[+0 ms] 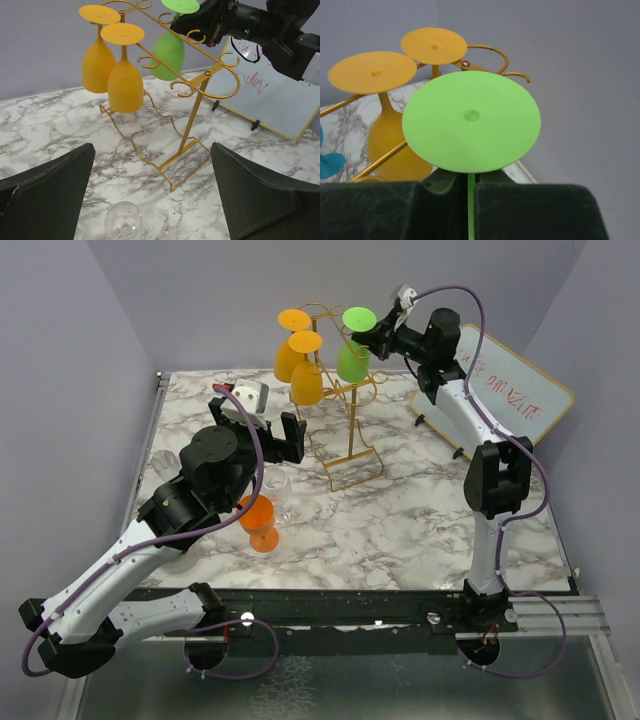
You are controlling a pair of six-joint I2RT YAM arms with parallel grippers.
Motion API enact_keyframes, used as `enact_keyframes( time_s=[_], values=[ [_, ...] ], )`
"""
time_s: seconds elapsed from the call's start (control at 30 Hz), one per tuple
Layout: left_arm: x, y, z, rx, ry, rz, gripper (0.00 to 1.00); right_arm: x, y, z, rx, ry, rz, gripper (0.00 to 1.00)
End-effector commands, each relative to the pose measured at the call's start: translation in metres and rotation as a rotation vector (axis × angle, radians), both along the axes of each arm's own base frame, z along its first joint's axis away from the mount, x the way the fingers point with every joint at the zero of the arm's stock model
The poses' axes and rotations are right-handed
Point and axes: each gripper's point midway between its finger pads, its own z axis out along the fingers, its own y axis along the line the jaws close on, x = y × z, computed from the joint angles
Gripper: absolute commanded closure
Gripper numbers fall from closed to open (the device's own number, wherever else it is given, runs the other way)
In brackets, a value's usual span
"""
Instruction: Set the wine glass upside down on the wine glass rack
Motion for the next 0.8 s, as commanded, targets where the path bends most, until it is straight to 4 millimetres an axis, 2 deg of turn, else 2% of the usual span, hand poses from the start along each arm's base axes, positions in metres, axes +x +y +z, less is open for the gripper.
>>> enact_keyframes(
  time_s=[0.0,0.33,0.77],
  values=[
    [-0.002,0.007,-0.002,-0.001,0.002,0.026,0.01,0.008,0.011,0.012,0.043,-0.01,0.0,0.99],
    [-0.004,0.004,0.0,0.001,-0.008,0.0,0.01,0.016,0.016,-0.006,-0.002,-0.003,-0.026,0.99],
    [-0.004,0.004,-0.003,0.006,-0.002,0.001,0.01,0.005,0.027,-0.028,-0.075,0.007,0.053,0.99]
  ],
)
